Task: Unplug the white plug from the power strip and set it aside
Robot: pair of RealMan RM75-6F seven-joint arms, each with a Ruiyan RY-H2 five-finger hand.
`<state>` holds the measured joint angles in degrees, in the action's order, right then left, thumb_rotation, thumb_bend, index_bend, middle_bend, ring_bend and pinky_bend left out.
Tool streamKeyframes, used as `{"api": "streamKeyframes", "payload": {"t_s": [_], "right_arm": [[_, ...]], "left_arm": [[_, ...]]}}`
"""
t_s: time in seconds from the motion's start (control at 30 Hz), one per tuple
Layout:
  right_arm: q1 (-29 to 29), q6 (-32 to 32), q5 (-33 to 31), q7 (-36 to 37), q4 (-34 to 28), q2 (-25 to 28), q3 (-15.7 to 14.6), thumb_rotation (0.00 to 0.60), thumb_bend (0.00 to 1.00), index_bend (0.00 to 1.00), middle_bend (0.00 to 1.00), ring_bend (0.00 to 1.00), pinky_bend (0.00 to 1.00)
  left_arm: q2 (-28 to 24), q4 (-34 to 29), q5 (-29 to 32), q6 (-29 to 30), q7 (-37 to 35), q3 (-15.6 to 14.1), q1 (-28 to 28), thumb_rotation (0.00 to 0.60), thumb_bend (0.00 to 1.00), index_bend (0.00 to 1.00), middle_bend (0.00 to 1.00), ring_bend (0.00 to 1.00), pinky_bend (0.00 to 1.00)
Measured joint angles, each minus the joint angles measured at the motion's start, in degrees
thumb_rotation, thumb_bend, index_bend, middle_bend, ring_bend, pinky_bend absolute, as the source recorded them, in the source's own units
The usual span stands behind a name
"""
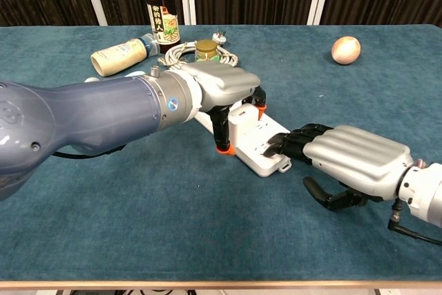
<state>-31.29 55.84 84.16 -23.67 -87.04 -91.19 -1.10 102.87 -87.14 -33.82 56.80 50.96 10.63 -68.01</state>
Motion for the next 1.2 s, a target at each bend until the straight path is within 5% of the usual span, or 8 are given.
{"api": "streamKeyframes", "payload": {"t_s": [1.2], "right_arm": [[0.56,0.69,-0.35,1.3,0.04,0.68,-0.75,0.6,0.78,0.19,0.16,0.12,0.1]], "left_arm": [[4.04,4.67,-5.92,1.4,-2.7,-1.45,1.43,0.6,0.36,0.5,0.55,0.15,0.04]]}}
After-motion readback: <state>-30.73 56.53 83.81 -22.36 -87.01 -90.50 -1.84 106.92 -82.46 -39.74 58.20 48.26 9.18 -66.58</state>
